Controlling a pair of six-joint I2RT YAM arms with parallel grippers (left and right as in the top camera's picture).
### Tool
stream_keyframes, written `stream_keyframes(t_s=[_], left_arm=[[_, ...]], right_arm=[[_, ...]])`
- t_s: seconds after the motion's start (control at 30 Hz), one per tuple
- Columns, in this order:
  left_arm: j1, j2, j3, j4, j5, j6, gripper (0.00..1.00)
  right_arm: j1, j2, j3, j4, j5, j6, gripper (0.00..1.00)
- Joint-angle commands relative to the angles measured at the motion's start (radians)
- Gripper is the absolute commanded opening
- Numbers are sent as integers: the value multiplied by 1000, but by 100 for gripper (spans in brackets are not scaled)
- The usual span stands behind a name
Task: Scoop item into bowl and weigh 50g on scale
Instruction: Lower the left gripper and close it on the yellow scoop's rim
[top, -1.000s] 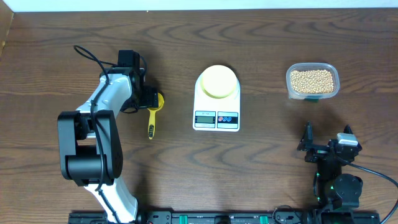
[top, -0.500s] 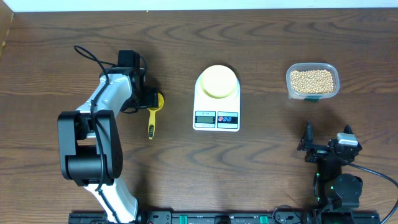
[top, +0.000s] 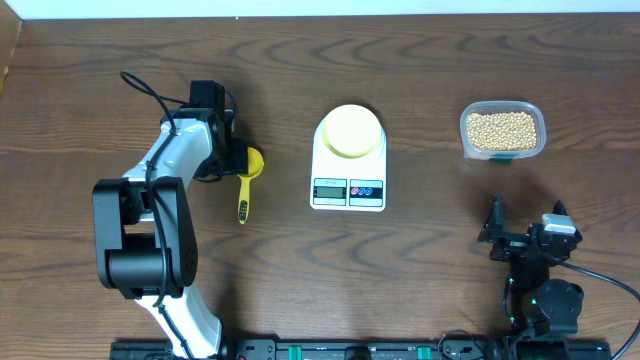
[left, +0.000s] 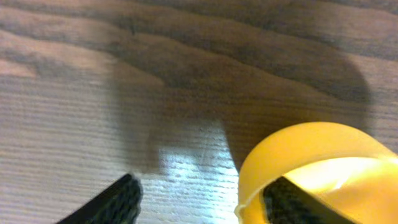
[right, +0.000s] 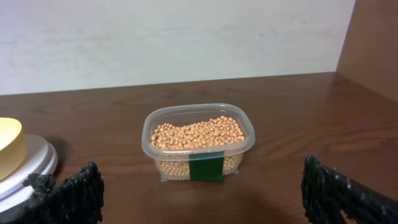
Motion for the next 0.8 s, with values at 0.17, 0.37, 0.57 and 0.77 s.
stream_keyframes(t_s=[0.17,0.37,0.57,0.77], left_arm=[[5,8,-4,0,-3,6,43],[5,8,-4,0,-3,6,39],[5,8,-4,-1,-3,6,29],[5,8,-4,-2,-3,6,21]], right_arm=[[9,-5,-2,-3,-2,-11,99],[9,-5,-2,-3,-2,-11,99],[9,-5,-2,-4,-2,-11,99],[9,-5,-2,-4,-2,-11,99]])
